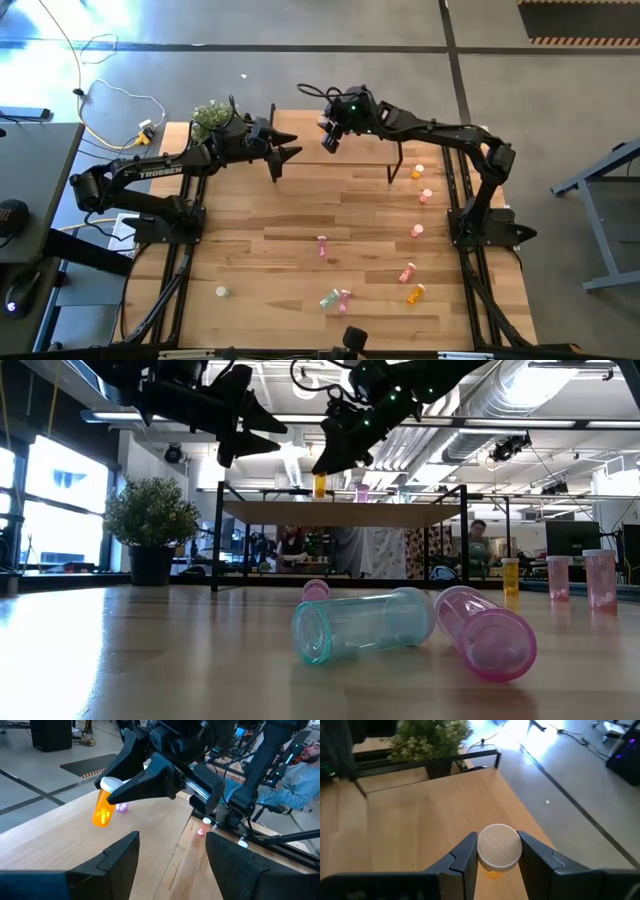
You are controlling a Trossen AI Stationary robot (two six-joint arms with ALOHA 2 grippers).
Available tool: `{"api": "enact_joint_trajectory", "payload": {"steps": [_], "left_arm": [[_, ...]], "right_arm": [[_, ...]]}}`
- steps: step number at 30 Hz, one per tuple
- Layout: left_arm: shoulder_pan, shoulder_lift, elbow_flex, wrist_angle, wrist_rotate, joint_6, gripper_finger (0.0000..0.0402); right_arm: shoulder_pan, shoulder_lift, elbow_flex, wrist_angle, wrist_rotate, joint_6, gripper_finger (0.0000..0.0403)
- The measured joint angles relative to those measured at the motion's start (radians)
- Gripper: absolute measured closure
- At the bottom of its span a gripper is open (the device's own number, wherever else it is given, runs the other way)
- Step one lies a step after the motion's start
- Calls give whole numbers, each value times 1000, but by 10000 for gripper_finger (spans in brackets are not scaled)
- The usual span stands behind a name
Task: Pick and place medicine bottles onto shelf by color
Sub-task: Put the middle orange pill bottle on the shelf
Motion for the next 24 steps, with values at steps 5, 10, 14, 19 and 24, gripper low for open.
{"api": "enact_joint_trajectory", "payload": {"steps": [5,10,14,19,24], "left_arm": [[0,0,0,0,0,0,185],[0,0,0,0,0,0,185],[0,0,0,0,0,0,185],[0,0,0,-6,0,0,185],[0,0,0,-22,0,0,185]], "right_arm": [[-1,9,1,-10,-19,-63,295],[2,19,2,-11,-34,-78,295],[15,19,2,-6,7,-32,295],[50,33,4,-12,107,42,295],[84,47,3,16,173,115,295]]}}
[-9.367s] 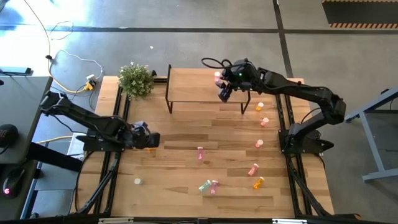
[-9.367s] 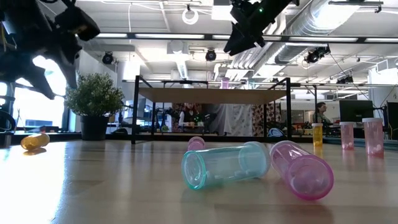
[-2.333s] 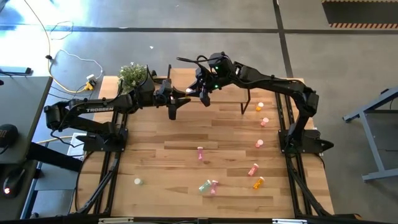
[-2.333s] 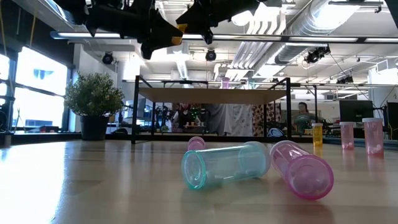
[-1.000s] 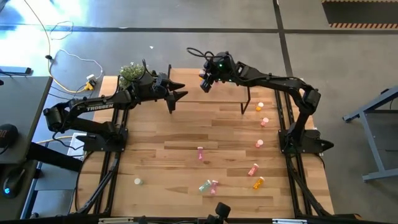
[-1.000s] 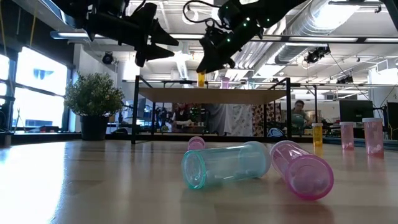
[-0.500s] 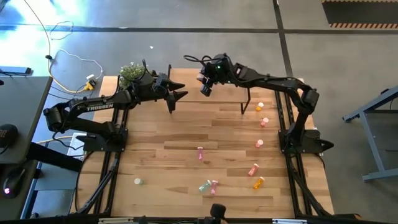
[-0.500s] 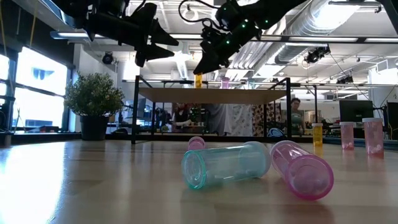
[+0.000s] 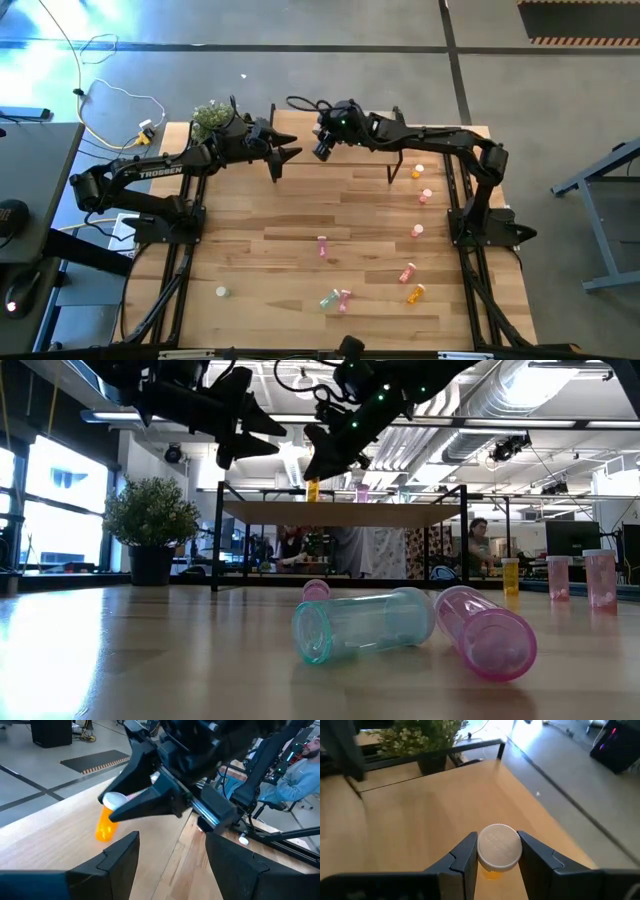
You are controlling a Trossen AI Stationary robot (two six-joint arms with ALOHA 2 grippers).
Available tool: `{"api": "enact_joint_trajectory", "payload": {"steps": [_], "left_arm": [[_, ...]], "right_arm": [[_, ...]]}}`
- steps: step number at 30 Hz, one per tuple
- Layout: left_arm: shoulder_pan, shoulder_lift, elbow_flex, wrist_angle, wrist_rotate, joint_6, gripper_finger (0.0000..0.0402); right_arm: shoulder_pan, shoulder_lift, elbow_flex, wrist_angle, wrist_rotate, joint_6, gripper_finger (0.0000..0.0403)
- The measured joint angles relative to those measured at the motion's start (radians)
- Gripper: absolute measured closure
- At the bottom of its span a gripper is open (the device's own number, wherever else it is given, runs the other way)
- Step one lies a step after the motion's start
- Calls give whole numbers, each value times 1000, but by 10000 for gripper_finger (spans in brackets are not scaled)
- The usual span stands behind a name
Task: Pick and place medicine bottles onto shelf by color
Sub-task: Put the middle orange pill bottle on the shelf
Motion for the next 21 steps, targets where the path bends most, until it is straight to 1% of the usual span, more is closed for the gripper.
{"api": "enact_joint_trajectory", "payload": {"steps": [2,5,14,21], "left_arm": [[0,0,0,-2,0,0,185],[-1,0,0,-2,0,0,185],[-1,0,0,-4,0,0,185],[-1,0,0,-7,0,0,184]], "right_arm": [[-4,9,0,-2,28,33,295],[-13,8,0,8,43,34,295],[-32,7,0,-1,28,8,295],[-35,7,0,-23,-20,-14,295]]}}
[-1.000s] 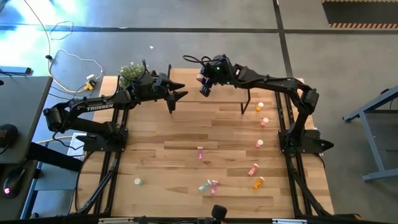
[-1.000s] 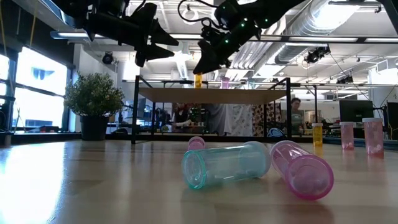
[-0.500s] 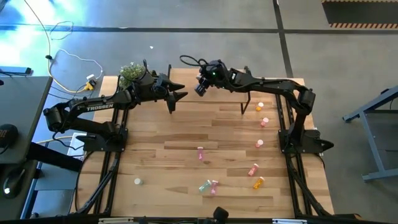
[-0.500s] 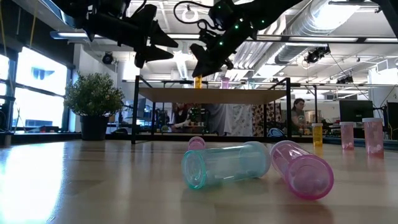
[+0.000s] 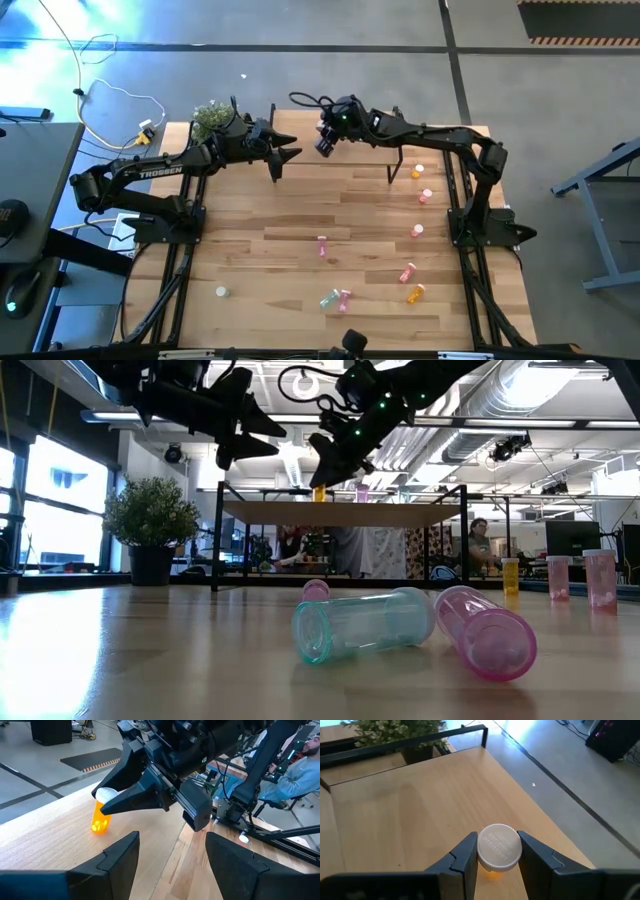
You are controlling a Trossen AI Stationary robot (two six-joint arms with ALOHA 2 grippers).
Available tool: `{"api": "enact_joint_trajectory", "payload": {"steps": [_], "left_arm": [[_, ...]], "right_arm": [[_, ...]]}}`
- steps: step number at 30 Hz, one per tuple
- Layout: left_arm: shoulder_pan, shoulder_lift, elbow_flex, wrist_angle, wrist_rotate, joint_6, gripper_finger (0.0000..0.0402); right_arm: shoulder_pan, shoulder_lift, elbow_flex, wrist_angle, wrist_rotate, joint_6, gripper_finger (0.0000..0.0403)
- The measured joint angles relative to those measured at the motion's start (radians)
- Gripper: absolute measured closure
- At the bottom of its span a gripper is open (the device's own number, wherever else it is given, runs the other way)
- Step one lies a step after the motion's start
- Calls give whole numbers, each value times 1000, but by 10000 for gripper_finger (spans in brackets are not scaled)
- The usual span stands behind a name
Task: Pick and place medicine bottles onto shelf by color
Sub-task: Put the middle orange pill bottle on the shelf
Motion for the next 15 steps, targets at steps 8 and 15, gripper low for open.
{"api": "enact_joint_trajectory", "payload": {"steps": [8,15], "left_arm": [[0,0,0,0,0,0,184],[0,0,0,0,0,0,184]], "right_arm": [[-5,0,0,-7,-1,-6,295],[-5,0,0,-10,-19,-31,295]]}}
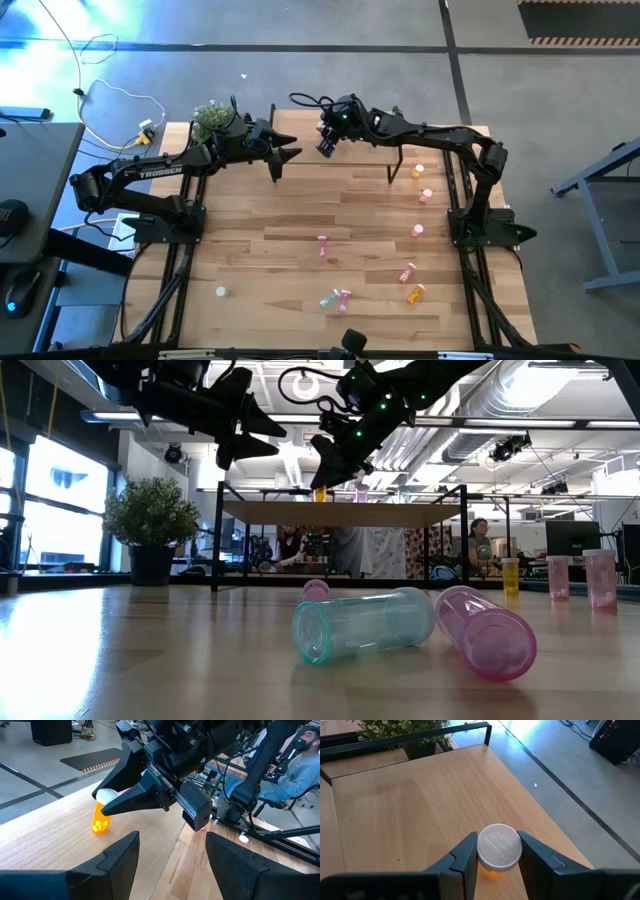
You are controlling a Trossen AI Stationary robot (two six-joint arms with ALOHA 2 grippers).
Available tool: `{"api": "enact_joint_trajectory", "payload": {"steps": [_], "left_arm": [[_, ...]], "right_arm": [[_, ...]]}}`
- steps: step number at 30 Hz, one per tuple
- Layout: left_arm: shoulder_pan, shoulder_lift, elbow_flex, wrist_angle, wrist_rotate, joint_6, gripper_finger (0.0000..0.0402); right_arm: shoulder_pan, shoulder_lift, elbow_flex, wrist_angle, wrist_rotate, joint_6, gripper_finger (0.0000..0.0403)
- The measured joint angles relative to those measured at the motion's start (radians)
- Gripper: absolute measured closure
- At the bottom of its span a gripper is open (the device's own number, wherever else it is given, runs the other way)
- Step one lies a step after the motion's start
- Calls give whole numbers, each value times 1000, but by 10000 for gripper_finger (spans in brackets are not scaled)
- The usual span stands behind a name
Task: Pick and place medicine bottles onto shelf by color
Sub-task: Put the middle orange pill bottle on the shelf
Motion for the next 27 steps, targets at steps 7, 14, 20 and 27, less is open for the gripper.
{"api": "enact_joint_trajectory", "payload": {"steps": [7,14,20,27], "left_arm": [[0,0,0,0,0,0,184],[0,0,0,0,0,0,184],[0,0,0,0,0,0,184],[0,0,0,0,0,0,184]], "right_arm": [[0,0,0,1,0,-22,295],[-1,0,0,2,9,-40,295],[-2,0,0,3,10,-58,295],[-15,0,0,3,-4,-54,294]]}}
